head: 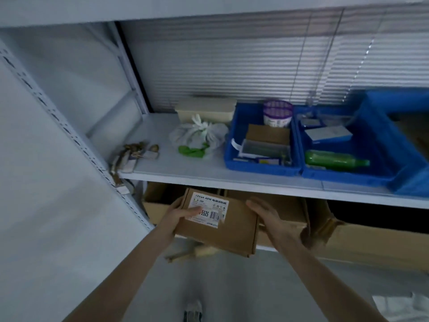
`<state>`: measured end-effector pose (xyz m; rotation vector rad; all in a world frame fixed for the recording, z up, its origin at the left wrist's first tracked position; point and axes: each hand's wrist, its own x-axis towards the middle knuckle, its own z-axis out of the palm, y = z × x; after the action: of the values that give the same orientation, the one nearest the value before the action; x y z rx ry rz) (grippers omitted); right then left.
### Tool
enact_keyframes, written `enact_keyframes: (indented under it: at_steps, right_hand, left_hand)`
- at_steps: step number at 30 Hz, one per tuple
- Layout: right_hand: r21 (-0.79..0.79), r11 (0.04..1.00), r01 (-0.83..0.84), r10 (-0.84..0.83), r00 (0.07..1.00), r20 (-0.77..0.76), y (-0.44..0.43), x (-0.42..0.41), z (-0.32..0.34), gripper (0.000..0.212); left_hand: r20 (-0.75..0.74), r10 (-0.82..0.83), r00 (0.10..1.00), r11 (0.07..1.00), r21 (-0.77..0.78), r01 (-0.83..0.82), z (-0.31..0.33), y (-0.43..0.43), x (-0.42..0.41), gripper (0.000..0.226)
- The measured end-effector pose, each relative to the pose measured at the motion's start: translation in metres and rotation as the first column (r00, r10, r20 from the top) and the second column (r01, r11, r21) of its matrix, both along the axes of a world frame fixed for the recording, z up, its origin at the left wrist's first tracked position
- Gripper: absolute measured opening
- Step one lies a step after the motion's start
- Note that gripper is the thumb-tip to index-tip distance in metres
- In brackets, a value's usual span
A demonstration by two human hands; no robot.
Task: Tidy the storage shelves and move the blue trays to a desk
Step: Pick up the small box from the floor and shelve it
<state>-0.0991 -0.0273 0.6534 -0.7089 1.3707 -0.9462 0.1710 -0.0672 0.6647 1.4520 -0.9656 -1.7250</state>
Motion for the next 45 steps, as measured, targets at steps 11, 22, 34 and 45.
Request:
enact_keyframes:
  at_steps: [11,22,34,45]
  right_hand:
    - [0.147,0.956,0.254,-0.255,0.967,-0.013,-0.180,0.134,-0.014,0.045]
    - [0.066,0.929,0.364,-0.345,0.917,-0.199,-0.281,0.151,-0.045,0.034]
    - [-0.008,0.927,0.376,-0.324,0.788,-0.523,-0.267,0.163,-0.076,0.037]
    - [0.023,0.918,0.396,-0.330,0.795,-0.508,-0.288,0.150,-0.071,0.031]
  left_hand:
    - [-0.040,0.051,0.998,0.997,0.058,-0.049,-0.021,-0.199,0.088,0.054]
    - [0.111,-0.020,0.994,0.993,0.115,0.007,-0.063,-0.312,0.082,0.031]
    - [0.384,-0.192,0.903,0.980,0.032,0.194,-0.058,-0.312,0.088,0.053]
    - [0.231,-0.041,0.972,0.984,0.180,-0.002,-0.065,-0.314,0.079,0.032]
